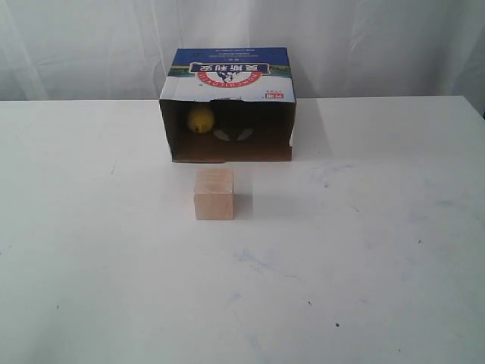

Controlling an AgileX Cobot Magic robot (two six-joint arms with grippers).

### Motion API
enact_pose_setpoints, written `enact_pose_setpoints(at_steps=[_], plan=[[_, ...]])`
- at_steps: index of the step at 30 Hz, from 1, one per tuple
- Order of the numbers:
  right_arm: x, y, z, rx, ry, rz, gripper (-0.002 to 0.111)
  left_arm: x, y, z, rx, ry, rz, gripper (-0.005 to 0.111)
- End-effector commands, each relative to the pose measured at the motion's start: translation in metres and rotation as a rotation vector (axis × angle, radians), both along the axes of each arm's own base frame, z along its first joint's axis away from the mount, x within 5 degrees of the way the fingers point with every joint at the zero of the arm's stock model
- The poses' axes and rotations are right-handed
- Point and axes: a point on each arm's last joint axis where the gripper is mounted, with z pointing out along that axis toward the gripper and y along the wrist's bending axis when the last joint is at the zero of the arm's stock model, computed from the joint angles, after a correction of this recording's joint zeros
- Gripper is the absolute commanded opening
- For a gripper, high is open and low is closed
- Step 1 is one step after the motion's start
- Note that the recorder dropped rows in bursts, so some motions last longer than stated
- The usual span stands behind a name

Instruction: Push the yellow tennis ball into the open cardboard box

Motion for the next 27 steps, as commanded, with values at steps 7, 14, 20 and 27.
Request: enact_pose_setpoints(at_steps=[7,14,20,27], plan=[[0.0,-0.0001,0.0004,0.001,-0.02,-0.002,0.0,0.0,0.0002,-0.0004,-0.006,-0.005,0.005,0.0],[0.0,0.0,0.0002,0.003,-0.018,-0.002,0.0,0.0,0.0002,-0.0004,-0.006,-0.005,0.005,0.0],[0.0002,-0.0014,0.0013,0.006,-0.03,-0.028,0.0,0.0,0.0002,-0.0004,-0.006,-0.005,0.005,0.0],[0.001,-0.0083,0.0013,0.005,-0.03,-0.152,0.0,0.0,0.0002,-0.0004,-0.006,-0.005,0.005,0.0]])
